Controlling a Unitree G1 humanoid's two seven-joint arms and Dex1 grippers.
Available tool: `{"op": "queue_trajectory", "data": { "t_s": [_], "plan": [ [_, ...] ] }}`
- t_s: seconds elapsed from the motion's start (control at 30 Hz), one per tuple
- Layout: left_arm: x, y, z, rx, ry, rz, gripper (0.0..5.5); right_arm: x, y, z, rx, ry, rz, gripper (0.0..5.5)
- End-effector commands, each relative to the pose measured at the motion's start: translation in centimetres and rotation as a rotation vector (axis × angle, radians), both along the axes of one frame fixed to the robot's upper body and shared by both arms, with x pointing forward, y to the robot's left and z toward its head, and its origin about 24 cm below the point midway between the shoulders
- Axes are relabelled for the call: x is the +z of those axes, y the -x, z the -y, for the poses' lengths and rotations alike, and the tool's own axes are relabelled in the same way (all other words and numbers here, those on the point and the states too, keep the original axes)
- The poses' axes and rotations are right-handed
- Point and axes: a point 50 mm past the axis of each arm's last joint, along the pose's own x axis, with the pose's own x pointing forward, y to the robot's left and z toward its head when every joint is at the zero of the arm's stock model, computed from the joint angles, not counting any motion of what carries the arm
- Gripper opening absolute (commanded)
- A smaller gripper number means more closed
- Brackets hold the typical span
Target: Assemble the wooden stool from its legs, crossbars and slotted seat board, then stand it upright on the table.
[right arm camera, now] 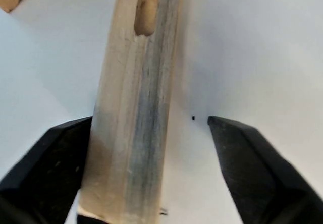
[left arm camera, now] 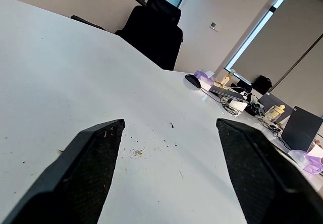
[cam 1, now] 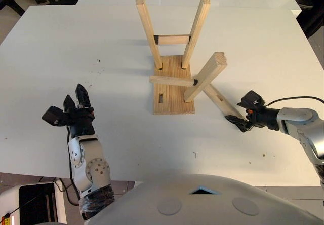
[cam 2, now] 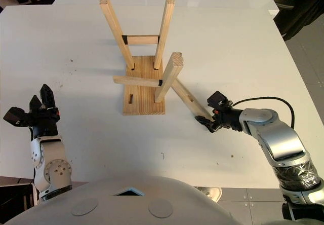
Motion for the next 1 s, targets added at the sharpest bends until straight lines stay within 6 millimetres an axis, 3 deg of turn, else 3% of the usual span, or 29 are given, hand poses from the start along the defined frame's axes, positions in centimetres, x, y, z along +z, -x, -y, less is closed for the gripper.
{"op": "queue_trajectory", "data": {
  "t_s": [0.03,0.17,0.3,0.43,0.47,0.53,0.63,0.7,0.77,0.9,1.0],
  "plan": [
    [-0.1,-0.5,0.2,0.001,0.016,0.004,3.39,-1.6,0.9,0.6,-0.032,0.034,-0.039,3.28],
    [0.0,-0.7,-0.1,-0.006,0.002,0.001,3.39,-2.5,0.9,0.7,-0.030,0.037,-0.014,2.73],
    [0.9,-2.0,-0.9,-0.032,-0.026,0.019,3.39,-3.2,0.4,0.5,-0.044,0.010,0.044,2.17],
    [2.1,-3.2,-1.4,-0.058,-0.044,0.046,3.39,-4.0,0.0,0.1,-0.095,-0.032,0.086,2.09],
    [2.5,-3.5,-1.6,-0.061,-0.043,0.058,3.39,-4.0,-0.5,0.2,-0.123,-0.044,0.106,2.09],
    [3.4,-4.0,-2.0,-0.055,-0.043,0.083,3.39,-3.2,-3.6,0.6,-0.232,-0.085,0.203,2.09],
    [5.1,-5.9,-2.3,-0.083,-0.034,0.147,3.39,0.9,-10.2,1.3,-0.422,-0.228,0.399,2.07],
    [6.8,-7.6,-2.0,-0.138,-0.042,0.210,3.39,5.2,-14.3,1.7,-0.507,-0.382,0.527,2.07],
    [8.6,-9.2,-1.5,-0.194,-0.048,0.270,3.39,9.2,-16.7,1.9,-0.531,-0.532,0.613,2.07],
    [13.1,-10.4,0.5,-0.337,-0.008,0.477,3.39,18.6,-18.5,-0.7,-0.338,-0.885,0.748,2.07],
    [16.1,-10.1,3.0,-0.481,-0.006,0.618,3.39,24.5,-17.4,-3.5,-0.088,-1.133,0.788,2.07]
  ]
}}
